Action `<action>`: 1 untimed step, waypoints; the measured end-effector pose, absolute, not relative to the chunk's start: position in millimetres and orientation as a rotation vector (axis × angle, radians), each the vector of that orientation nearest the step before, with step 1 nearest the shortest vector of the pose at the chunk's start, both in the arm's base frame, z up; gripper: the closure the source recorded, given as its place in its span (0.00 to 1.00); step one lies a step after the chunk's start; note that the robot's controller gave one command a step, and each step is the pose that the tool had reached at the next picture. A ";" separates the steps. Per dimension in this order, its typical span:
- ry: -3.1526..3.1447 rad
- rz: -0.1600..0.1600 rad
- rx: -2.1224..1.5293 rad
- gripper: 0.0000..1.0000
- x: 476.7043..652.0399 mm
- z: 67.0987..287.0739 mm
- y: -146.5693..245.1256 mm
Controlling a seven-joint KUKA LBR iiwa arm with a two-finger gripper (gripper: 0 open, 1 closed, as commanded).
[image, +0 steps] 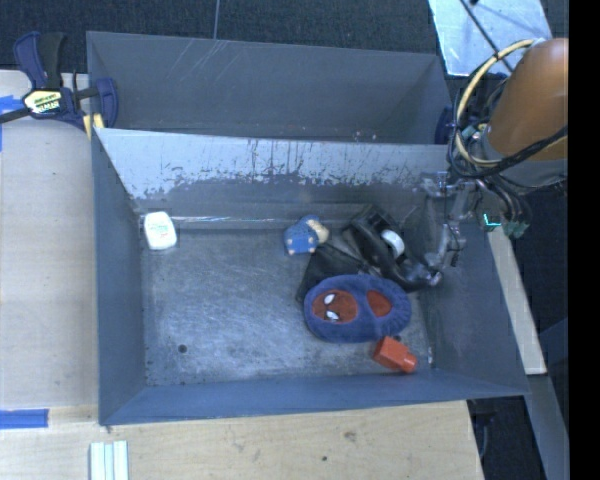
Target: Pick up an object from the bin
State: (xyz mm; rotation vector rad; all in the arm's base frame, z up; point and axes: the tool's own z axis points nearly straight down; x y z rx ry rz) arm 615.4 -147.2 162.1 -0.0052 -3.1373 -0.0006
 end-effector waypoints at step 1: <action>-3.113 0.010 -0.331 0.00 604.4 74.2 -115.4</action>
Offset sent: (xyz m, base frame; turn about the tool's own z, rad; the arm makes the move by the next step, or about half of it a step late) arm -0.0088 0.0363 -0.0880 0.2080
